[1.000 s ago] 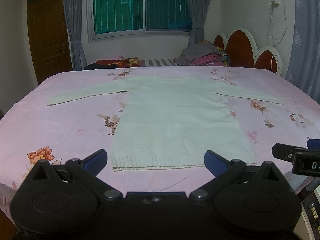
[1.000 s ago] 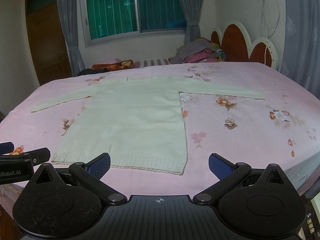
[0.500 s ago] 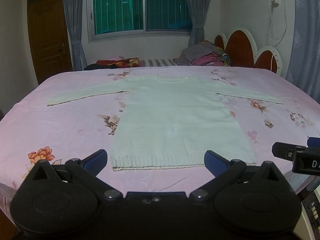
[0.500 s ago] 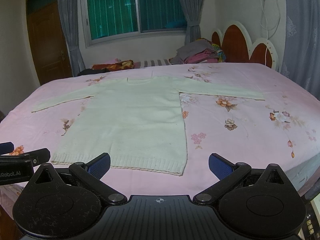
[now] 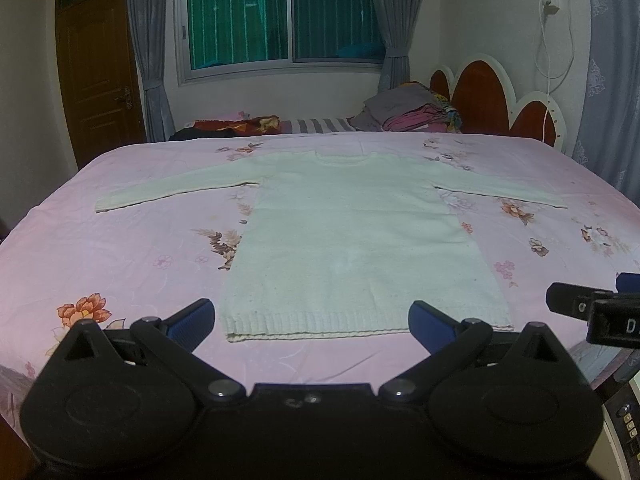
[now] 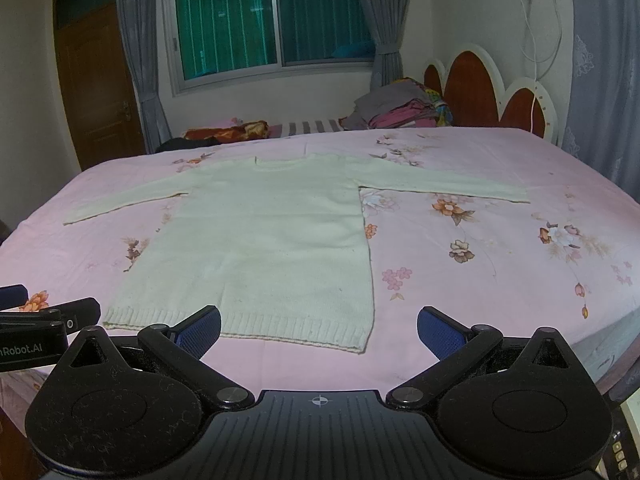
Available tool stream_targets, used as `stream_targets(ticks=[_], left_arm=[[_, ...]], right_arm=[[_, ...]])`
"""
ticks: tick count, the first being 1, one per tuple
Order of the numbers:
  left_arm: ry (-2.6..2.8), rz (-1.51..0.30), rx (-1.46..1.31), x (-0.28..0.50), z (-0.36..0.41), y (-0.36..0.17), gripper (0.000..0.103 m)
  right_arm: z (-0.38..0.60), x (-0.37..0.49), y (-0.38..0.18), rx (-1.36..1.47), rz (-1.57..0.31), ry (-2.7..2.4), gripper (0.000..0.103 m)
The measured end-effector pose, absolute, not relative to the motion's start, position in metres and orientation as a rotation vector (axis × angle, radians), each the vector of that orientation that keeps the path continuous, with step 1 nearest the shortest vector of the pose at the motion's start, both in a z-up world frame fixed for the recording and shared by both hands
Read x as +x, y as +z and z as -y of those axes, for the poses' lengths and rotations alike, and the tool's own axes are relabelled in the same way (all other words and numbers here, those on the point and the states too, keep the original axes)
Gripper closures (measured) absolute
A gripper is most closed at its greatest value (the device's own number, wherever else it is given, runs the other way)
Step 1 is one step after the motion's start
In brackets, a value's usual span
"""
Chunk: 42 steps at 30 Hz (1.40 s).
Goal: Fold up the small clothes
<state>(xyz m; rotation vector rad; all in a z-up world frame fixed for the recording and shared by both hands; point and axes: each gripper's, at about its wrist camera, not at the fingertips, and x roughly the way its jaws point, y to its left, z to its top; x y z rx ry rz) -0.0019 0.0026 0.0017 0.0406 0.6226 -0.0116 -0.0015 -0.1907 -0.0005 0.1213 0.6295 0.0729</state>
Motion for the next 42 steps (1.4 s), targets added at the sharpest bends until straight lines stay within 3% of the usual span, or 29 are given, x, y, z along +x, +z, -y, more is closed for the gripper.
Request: stream_targets(ticks=[22,42], left_arm=[[-0.047,-0.587,0.054,0.003,-0.002,-0.001,0.0],[-0.125,-0.62,0.004,0.131,-0.02,-0.013,0.0]], right_arm=[[0.192,0.01,-0.004,0.136,-0.635,0.056,0.0],[0.202,0.12,-0.01,0.18,-0.645,-0.057,0.0]])
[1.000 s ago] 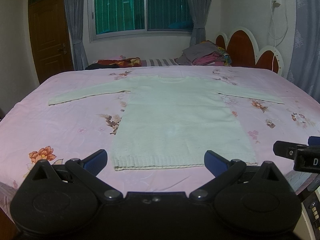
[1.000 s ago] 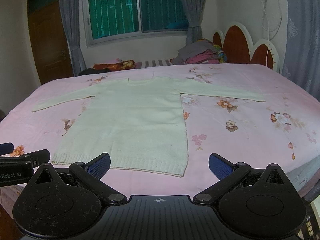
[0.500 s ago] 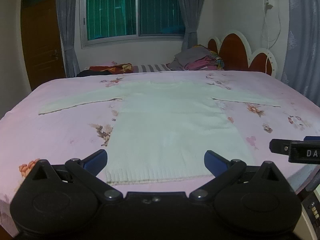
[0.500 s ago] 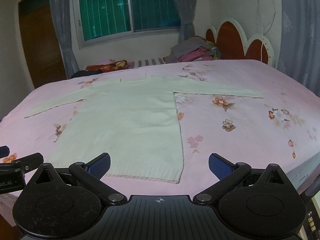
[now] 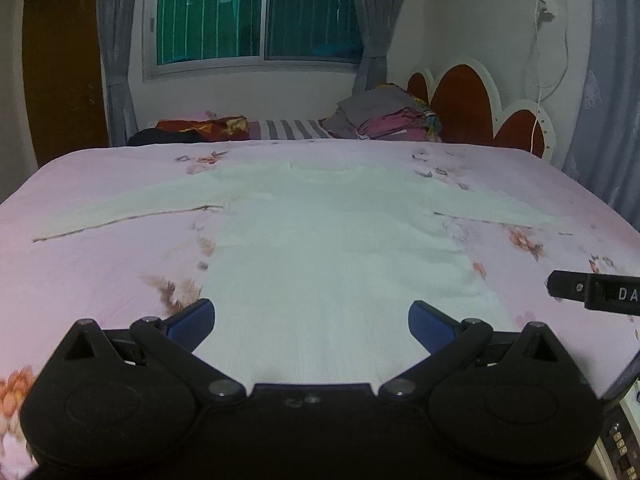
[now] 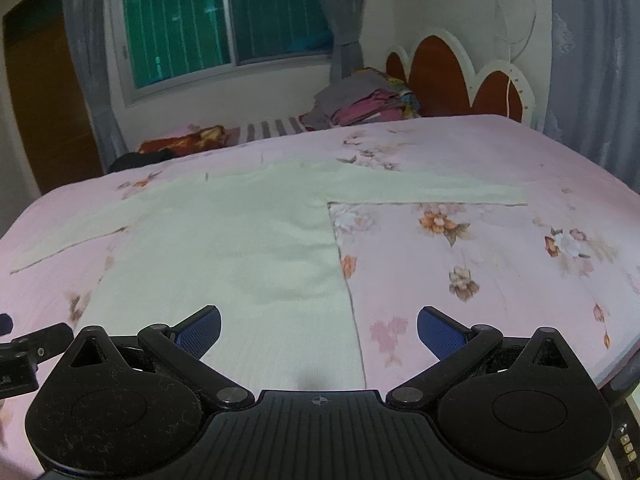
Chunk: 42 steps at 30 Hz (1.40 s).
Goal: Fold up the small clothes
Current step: 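Move the right gripper to the sweater's side edge and grasp it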
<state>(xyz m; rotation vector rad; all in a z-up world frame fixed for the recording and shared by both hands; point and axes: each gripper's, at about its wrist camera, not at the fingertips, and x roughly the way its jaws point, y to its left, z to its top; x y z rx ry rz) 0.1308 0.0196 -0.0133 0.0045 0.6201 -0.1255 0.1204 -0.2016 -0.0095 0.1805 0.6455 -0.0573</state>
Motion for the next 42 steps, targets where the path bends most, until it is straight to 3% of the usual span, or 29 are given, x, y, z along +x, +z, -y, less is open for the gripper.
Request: stream_targets(ticks=[15,26,42], left_arm=[[-0.181,-0.663,0.06,0.208,-0.018,-0.011,0.0],[-0.19,-0.701,0.034,0.247,0.011,-0.022,0.0],[-0.145,-0.829,0.101,0.367,0.126,-0.066,0.0]], right_arm=[[0.205,0.186,0.005,0.204,-0.627,-0.168,0.0],[0.261,0.226,-0.009,0.25,-0.658,-0.238,0.0],[0.449,0.349,-0.064,0.43,-0.649,-0.338,0.0]])
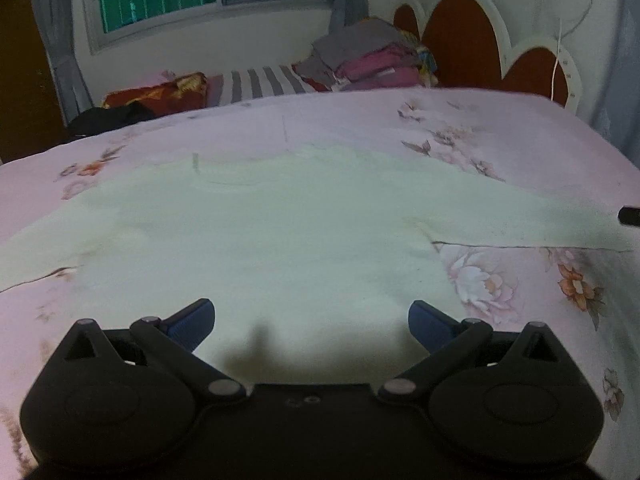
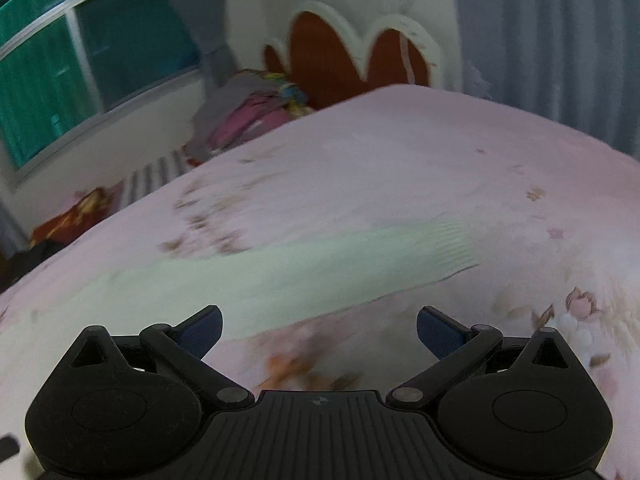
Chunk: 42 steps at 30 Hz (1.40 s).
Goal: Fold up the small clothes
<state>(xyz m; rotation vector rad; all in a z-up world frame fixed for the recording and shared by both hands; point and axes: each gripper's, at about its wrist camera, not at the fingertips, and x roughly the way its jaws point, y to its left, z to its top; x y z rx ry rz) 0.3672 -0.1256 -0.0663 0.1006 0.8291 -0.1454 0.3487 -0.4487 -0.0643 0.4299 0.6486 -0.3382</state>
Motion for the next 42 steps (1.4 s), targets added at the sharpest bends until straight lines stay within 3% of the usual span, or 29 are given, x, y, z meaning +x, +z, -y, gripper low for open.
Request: stream_targets(ticks=[6,7,8,9,15,17,21,23,25,34,42], left_arm=[[-0.131,-0.869,0.145,0.388,0.156,-0.08,0.0],[-0.129,-0.872,0.148,0.39,0.159,-0.081,0.0],[-0.128,-0.876,0.153,0.391,0.162,-0.082,0.0],[-0.127,-0.88,0.16,0.393,0.165,-0.083,0.0],[-0.121,-0.888,0.187,0.404,0.175,-0.084,0.0],[-0.115,-0.888,0.188,0.409,0.176,-0.084,0.0],[-0.106,-0.888,0.177,0.413,0.172,-0.082,0.0],[-0.101,-0.882,0.174,0.415,0.167,-0.081,0.0],[-0.093,-0.882,0.168,0.415,0.159,-0.078,0.0],[-0.035,-0.878,0.133,0.41,0.082,-0.077,0.0],[0.0,-0.895,0.067,0.405,-0.008,-0.086,0.0]], right_arm=[[0.516,0.364,-0.095,0.545,-0.641,-0.402,0.001],[0.523,0.364,-0.098,0.558,-0.64,-0.405,0.005],[0.53,0.363,-0.101,0.57,-0.636,-0.408,0.016],[0.537,0.363,-0.105,0.587,-0.646,-0.409,0.038],[0.567,0.357,-0.126,0.725,-0.658,-0.428,0.04],[0.574,0.355,-0.13,0.745,-0.649,-0.437,0.049],[0.583,0.355,-0.132,0.758,-0.619,-0.436,0.057],[0.586,0.355,-0.133,0.755,-0.612,-0.448,0.068],[0.59,0.358,-0.135,0.746,-0.618,-0.461,0.101],[0.586,0.372,-0.105,0.611,-0.618,-0.493,0.101],[0.431,0.399,-0.05,0.353,-0.615,-0.211,0.101]])
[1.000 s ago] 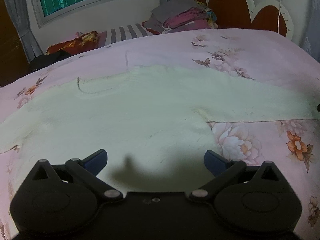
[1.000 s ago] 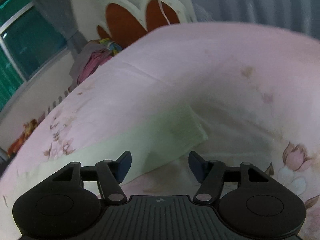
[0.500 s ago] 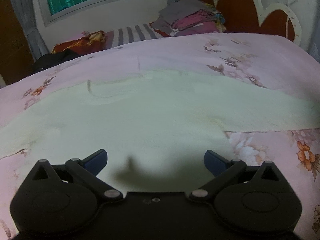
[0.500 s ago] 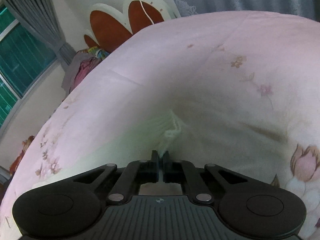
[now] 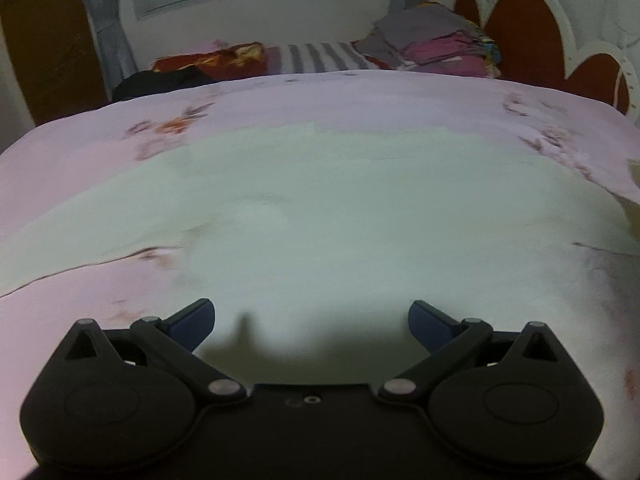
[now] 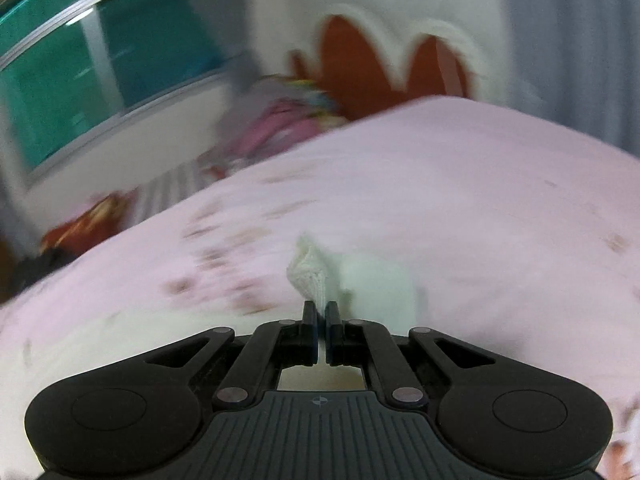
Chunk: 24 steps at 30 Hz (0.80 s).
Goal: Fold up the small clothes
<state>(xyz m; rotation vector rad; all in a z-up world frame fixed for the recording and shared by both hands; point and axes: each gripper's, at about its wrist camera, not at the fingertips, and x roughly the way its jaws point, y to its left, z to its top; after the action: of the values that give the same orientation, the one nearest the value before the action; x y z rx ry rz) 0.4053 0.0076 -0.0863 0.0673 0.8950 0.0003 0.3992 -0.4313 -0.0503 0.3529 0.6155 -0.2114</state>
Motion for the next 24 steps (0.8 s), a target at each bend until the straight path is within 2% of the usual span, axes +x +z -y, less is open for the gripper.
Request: stream_targets(ticks=[11,15,21,23,24], left_arm=[[0.087,-1.009,-0.033,0.368,-0.135,-0.105,0.0],[0.1,-1.025,-0.067,0.355,-0.156,-0.113,0.0],[0.082,-0.994,-0.014,0.346,-0.149,-0.114,0.0],[0.084,-0.989,-0.029,0.348,-0.145,-0.108,0.004],[0.084,-0.966,-0.04,0.348,-0.146,-0.106,0.011]], right_arm=[[0.182,0.438,-0.067,0.107,-0.672,0.126,0.101],[0.129,0.453,-0.084,0.08,-0.693,0.189,0.101],[0.091,0.464,-0.11,0.07,-0.747,0.251,0.1],[0.091,0.459,-0.113,0.043,-0.756,0.249,0.095],[0.094,0.455,-0.113,0.049,-0.746,0.258,0.081]])
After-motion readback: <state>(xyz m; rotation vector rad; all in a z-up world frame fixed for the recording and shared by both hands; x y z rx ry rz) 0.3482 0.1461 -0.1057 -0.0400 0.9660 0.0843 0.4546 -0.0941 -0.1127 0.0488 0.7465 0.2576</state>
